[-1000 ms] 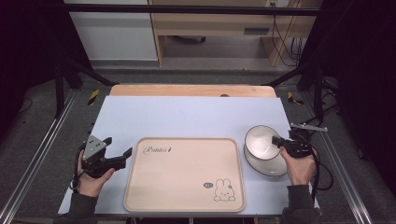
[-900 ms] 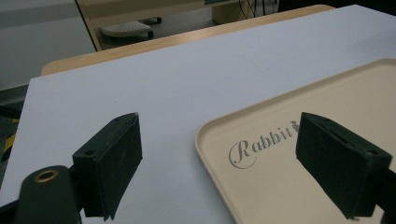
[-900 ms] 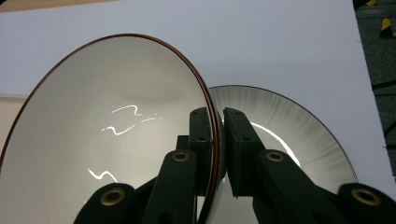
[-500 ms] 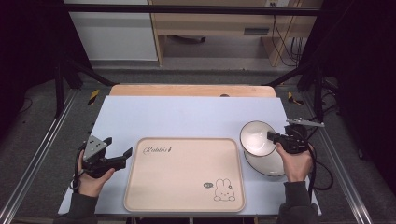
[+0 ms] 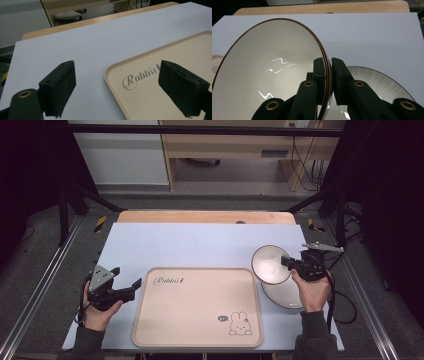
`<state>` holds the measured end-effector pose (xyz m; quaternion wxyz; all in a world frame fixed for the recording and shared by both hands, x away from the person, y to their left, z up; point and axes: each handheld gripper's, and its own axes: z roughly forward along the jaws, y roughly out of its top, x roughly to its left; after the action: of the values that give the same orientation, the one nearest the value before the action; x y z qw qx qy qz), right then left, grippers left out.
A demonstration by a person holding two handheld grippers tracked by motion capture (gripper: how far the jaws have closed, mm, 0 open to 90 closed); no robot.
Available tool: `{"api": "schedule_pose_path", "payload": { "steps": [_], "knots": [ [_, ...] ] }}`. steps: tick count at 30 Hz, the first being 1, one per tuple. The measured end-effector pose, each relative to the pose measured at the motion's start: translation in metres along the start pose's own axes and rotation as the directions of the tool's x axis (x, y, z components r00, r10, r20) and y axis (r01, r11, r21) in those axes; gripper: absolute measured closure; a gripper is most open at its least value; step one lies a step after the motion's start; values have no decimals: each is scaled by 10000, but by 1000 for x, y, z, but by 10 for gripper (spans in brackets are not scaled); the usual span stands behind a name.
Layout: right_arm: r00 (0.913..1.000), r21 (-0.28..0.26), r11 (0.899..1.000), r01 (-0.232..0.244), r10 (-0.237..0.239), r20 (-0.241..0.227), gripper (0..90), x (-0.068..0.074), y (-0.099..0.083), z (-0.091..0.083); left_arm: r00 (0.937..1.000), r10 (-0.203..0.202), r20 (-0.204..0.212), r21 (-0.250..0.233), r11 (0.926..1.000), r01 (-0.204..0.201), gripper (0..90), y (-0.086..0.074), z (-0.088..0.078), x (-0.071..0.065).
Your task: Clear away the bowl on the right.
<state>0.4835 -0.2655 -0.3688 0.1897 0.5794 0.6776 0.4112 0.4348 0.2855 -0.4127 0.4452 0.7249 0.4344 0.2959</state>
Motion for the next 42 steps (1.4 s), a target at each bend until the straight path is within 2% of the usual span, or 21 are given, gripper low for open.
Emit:
{"api": "schedule_pose_path", "payload": {
  "steps": [2, 13, 30, 35, 42],
  "knots": [
    [9999, -43, 9999, 148, -148, -20, 824, 1, 1, 0, 10000, 5, -3, 0, 10000, -5, 140, 0, 0, 0],
    [9995, -170, 9996, 228, -232, -205, 823, 10, 6, -1, 10000, 14, -4, 8, 10000, -14, 140, 0, 0, 0],
    [9965, -291, 9976, 630, -645, -532, 824, 28, 13, 1, 10000, 67, 5, 39, 10000, -67, 138, 0, 1, -1],
    [9940, -281, 9957, 883, -899, -619, 824, 37, 15, 4, 10000, 49, 1, 13, 10000, -49, 137, 0, 0, -1],
    [9926, -253, 9950, 964, -980, -721, 823, 43, 17, 8, 10000, 47, 10, 26, 10000, -47, 137, 0, 1, -1]
  ]
}}
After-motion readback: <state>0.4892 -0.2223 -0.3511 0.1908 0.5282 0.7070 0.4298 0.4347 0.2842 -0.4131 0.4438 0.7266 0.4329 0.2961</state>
